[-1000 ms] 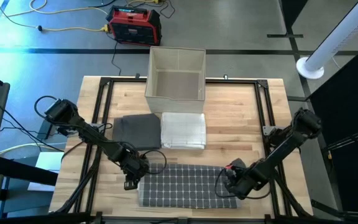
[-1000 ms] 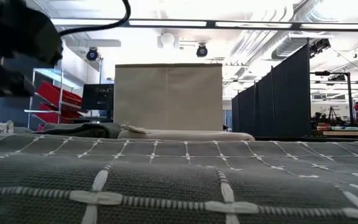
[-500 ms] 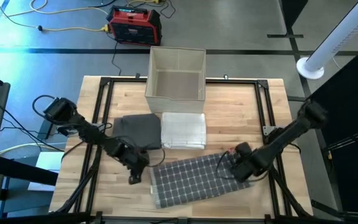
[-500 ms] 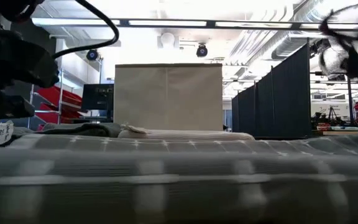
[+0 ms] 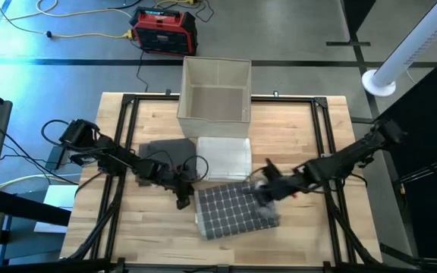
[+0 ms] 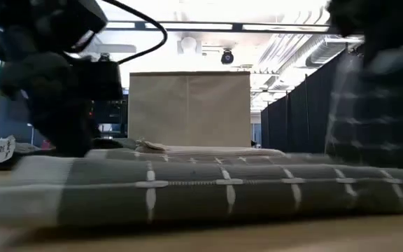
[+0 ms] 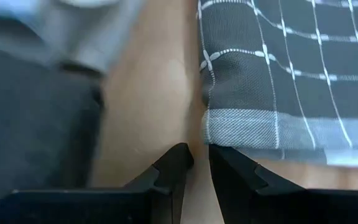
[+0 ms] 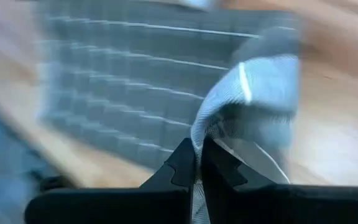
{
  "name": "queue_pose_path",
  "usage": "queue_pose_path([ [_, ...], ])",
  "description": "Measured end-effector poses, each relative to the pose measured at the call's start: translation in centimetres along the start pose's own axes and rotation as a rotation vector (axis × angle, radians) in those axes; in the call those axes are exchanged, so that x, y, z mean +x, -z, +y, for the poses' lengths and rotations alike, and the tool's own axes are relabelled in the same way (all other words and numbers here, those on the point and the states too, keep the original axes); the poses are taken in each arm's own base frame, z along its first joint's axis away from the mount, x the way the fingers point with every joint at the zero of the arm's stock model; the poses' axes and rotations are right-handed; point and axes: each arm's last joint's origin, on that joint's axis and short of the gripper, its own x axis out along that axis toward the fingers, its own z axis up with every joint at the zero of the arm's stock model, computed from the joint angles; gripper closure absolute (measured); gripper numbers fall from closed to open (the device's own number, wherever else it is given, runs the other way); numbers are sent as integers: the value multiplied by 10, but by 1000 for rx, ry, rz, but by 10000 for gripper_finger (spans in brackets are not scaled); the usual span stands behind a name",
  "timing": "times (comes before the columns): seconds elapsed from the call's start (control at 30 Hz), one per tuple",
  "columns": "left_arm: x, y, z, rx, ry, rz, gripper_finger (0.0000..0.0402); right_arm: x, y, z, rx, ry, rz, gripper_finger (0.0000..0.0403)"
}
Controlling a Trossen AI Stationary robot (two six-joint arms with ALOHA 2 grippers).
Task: Fold towel
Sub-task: Fold the gray squared towel, then move the folded gray squared to the middle left of the table
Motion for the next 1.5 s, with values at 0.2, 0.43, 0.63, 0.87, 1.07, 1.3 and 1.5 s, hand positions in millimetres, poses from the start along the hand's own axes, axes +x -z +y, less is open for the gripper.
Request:
queue_pose_path([
  [0.2, 9, -13, 15, -21, -31, -92, 337, 26, -12, 5, -59, -196, -40, 399],
  [0.43, 13, -18, 23, -42, -36, -111, 337, 34, -15, 10, -95, -219, 15, 376],
  [0.63, 13, -18, 22, -26, -35, -112, 337, 24, -21, 11, -126, -209, 63, 290],
  [0.87, 8, -19, 22, -35, -7, -97, 338, 10, -27, 10, -158, -193, 120, 193],
  [1.07, 3, -20, 21, -45, 25, -79, 338, -34, -19, 11, -219, -20, 100, 191],
  [1.3, -24, -25, 12, -90, 39, -23, 351, -50, 0, 1, -301, 184, 130, 225],
  [1.5, -60, -44, -14, -9, 136, -154, 372, -25, 11, -9, -363, 256, 183, 287],
])
